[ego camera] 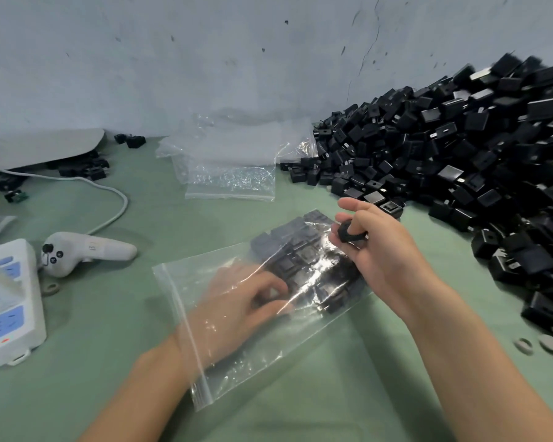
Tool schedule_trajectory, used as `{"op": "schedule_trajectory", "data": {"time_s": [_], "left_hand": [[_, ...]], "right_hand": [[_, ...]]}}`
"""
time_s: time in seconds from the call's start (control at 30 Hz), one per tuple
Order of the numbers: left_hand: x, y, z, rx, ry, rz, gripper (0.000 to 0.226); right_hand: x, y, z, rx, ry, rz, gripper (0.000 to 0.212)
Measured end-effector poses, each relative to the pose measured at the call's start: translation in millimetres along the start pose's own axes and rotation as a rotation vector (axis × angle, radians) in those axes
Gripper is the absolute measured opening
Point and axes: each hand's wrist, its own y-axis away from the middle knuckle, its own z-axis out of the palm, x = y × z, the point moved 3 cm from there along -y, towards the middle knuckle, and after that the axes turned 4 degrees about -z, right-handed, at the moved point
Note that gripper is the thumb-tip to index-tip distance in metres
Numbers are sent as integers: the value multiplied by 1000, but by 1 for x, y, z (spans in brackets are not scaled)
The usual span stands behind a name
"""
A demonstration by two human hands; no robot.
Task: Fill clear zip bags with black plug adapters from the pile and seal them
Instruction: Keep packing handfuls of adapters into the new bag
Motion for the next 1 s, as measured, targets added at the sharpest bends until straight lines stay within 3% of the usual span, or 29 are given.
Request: {"op": "schedule_trajectory", "data": {"time_s": [0.1, 0.23, 0.33, 0.43, 0.53, 0.67, 0.87, 1.0], "left_hand": [[-8, 15, -18, 60, -66, 31, 17], [-43, 53, -52, 179, -53, -255, 6], [-56, 75, -79, 462, -97, -427, 7], [-38, 76, -95, 721, 119, -407, 11], [1, 66, -87, 570, 256, -218, 28], [26, 60, -71, 335, 68, -72, 50], [3, 75, -80, 324, 40, -117, 40], [-43, 103, -100, 324, -81, -298, 30]], "right_hand": [[3, 1, 5, -74, -57, 7, 31], [10, 9, 18, -205, -61, 4, 27], [13, 18, 29, -296, 108, -57, 25], [12, 28, 44, -371, 314, -133, 34], [15, 37, 62, -484, 436, -167, 54], [22, 49, 82, -626, 528, -208, 48], [28, 58, 95, -732, 682, -276, 51], [27, 50, 84, -590, 789, -376, 53]]}}
